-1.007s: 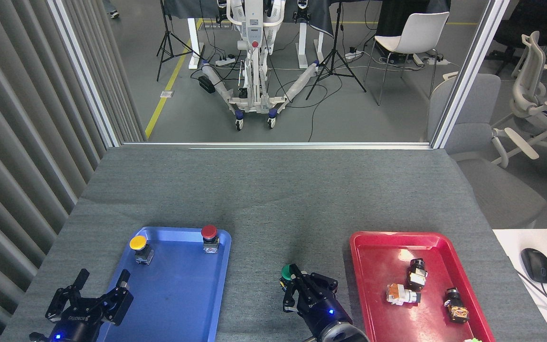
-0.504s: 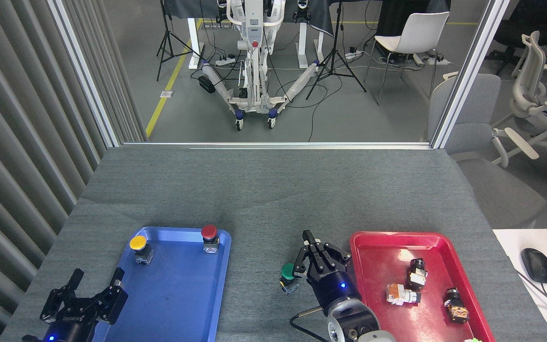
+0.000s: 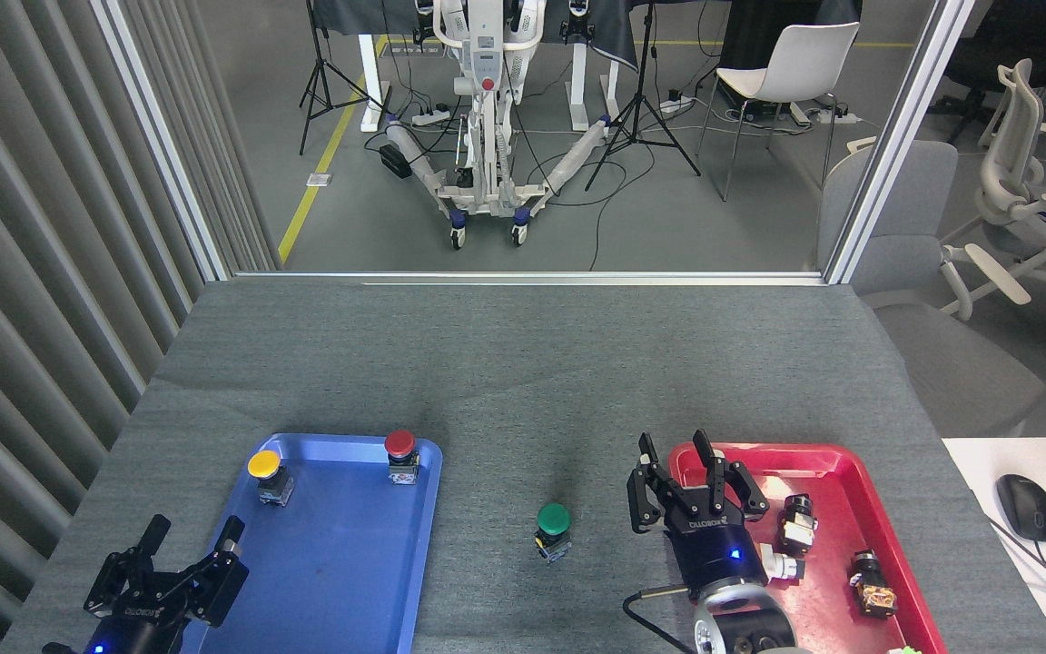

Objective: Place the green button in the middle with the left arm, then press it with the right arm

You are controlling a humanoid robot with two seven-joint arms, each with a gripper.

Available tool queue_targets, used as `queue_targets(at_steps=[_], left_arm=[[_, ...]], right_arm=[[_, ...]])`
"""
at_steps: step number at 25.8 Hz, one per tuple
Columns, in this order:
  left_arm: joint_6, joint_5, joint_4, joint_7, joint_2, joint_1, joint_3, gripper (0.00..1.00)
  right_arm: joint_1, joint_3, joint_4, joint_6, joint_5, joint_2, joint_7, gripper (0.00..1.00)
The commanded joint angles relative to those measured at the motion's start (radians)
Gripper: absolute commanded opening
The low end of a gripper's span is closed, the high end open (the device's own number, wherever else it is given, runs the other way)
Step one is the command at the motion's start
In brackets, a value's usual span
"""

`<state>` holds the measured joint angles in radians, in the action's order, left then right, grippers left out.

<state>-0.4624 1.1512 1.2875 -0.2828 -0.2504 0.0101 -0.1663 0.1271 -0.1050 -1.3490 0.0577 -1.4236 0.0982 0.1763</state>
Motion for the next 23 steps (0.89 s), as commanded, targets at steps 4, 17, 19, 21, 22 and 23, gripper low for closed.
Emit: queue_targets(at_steps=[4,17,19,21,22,23], left_arm=[[-0.262,0.015,0.009,0.008,-0.004,-0.007,0.021,0.99],[0.028,0.088,0.093,0.002,0.045,0.056,-0.013,0.99],[0.082,0.088,0.092,-0.001,0.039,0.051,-0.015,0.99],[0.1,0.091,0.082,-0.001,0.036,0.037,-0.016,0.99],[0.103,0.094,0.079,0.001,0.034,0.021,-0.016,0.99],[0.103,0.096,0.075,0.002,0.033,0.01,-0.016,0.99]], right_arm=[[-0.109,0.064,-0.045,0.062,0.0,0.023,0.063,1.0],[-0.159,0.08,-0.045,0.054,0.0,0.043,0.071,1.0],[-0.159,0.094,-0.042,0.053,0.003,0.043,0.063,1.0],[-0.162,0.128,-0.042,0.057,0.018,0.037,0.06,1.0],[-0.167,0.133,-0.041,0.059,0.025,0.035,0.06,1.0],[-0.17,0.134,-0.041,0.059,0.029,0.037,0.06,1.0]])
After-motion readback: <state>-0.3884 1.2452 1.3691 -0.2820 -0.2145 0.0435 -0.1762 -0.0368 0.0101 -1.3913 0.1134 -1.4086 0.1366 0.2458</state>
